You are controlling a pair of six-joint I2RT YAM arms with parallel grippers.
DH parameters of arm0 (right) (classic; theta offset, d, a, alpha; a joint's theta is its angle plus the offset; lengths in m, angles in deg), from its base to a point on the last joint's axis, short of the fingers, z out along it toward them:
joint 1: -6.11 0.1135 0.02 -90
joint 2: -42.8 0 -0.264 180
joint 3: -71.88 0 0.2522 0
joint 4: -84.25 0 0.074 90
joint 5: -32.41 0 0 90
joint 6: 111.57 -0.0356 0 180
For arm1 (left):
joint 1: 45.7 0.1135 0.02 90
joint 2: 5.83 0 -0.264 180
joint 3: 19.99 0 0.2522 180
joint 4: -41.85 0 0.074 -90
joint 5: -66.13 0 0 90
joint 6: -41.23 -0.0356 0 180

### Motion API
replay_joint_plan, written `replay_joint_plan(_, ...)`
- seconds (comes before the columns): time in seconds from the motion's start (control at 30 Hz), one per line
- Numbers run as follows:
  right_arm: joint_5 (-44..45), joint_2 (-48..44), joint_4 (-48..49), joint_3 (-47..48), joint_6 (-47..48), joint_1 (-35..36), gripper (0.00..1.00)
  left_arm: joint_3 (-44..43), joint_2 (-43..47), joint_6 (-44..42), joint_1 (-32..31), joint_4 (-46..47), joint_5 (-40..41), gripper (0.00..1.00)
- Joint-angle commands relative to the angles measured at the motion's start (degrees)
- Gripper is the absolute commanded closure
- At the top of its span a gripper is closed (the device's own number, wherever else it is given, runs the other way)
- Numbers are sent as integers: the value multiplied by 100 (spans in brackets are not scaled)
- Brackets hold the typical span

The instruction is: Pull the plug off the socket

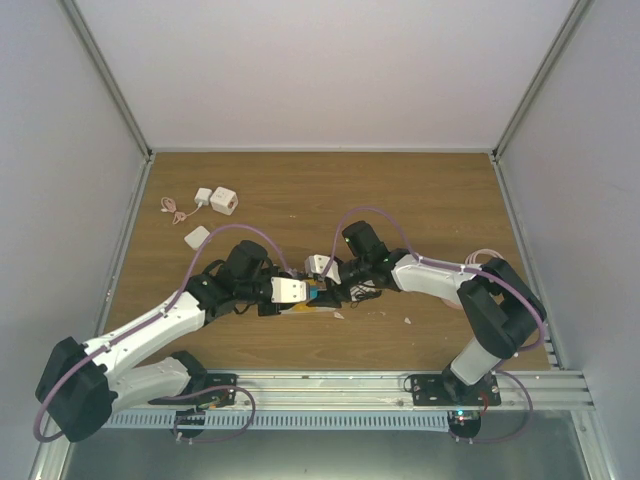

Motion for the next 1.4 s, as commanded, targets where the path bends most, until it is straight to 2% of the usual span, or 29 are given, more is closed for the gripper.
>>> replay_joint_plan(0.0,-211,-28,320,-80,-176,47,28,-239,-107,313,72,-194,-64,68)
replay_joint_plan(0.23,-203,142,449,-99,-176,49,32,-465,-269,470,212,-415,-531,81)
replay_joint_plan(0.47,-174,282,420,-138,-134,50,27,-550,-392,493,298,-524,-820,93)
replay_joint_plan(0.73,-71,422,453,-149,-78,53,37,-644,-455,607,596,-510,-1198,97)
replay_joint_plan(0.87,-39,461,461,-140,-77,51,47,-786,-513,612,758,-578,-1524,100)
replay_joint_plan(1.37,60,599,364,-96,-33,47,59,-1267,-796,759,1447,-853,-2779,100)
